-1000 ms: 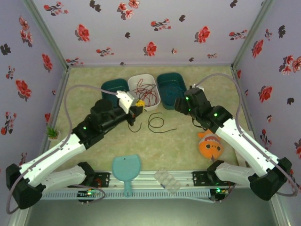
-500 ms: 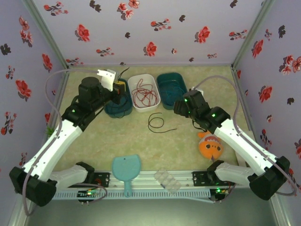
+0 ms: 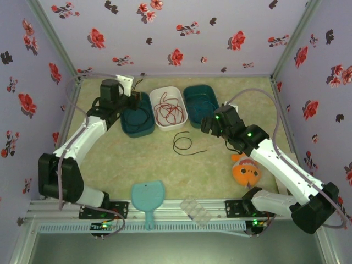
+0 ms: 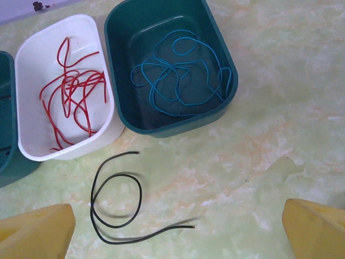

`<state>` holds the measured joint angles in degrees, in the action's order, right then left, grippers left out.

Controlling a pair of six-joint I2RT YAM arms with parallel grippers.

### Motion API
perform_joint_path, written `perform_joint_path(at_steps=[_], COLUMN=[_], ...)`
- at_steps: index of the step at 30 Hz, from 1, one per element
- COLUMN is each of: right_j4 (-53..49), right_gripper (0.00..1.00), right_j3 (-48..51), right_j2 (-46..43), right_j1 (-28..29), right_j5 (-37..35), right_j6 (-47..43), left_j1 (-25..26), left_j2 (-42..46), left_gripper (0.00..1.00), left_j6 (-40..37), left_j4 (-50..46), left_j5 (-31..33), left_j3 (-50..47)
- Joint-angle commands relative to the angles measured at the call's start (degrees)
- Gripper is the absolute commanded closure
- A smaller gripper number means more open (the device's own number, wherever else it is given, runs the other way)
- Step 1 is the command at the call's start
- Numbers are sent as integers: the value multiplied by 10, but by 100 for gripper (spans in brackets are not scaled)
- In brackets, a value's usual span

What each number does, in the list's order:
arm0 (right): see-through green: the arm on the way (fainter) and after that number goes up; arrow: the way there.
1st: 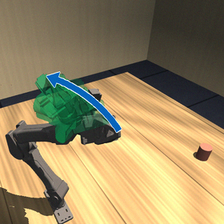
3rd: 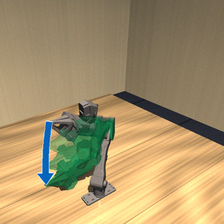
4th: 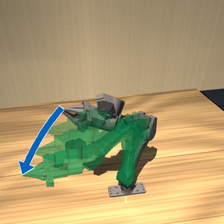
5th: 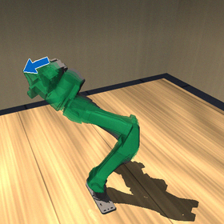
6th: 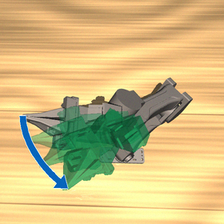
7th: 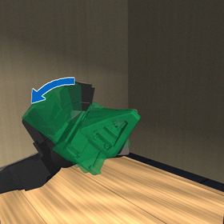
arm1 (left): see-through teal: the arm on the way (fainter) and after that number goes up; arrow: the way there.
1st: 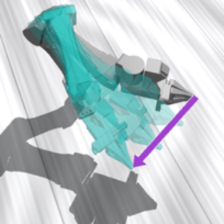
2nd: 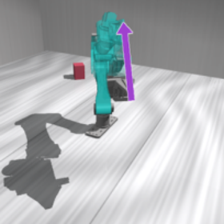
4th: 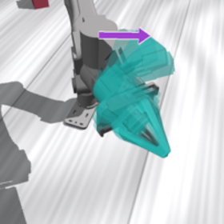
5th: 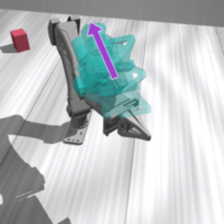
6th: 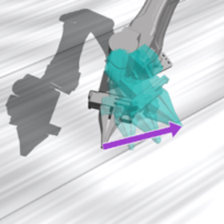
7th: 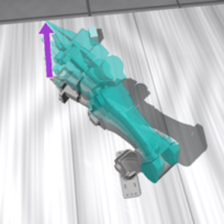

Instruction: Untangle the cables

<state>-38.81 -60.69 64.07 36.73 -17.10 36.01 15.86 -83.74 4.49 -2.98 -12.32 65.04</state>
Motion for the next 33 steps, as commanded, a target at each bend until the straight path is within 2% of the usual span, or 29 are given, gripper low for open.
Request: perform_joint_path(at_steps=[1, 9, 19, 28, 33], right_j4=[15, 15, 12, 6, -9], right_gripper=[1, 1, 1, 1, 1], right_j3=[1, 1, 2, -2, 0], right_j2=[6, 12, 17, 18, 18], right_j1=[-3, -3, -3, -3, -4], right_j5=[-17, -17, -17, -13, -14], right_j6=[1, 7, 12, 10, 9], left_j1=[-5, -9, -9, -6, 2], left_j2=[-26, -85, -105, -130, -117], left_gripper=[100, 100, 98, 82, 66], left_j6=[-23, 1, 25, 41, 54], left_j4=[43, 6, -78, -90, -108], left_j5=[-16, -10, 34, 41, 68], left_j3=[0, 2, 10, 17, 23])
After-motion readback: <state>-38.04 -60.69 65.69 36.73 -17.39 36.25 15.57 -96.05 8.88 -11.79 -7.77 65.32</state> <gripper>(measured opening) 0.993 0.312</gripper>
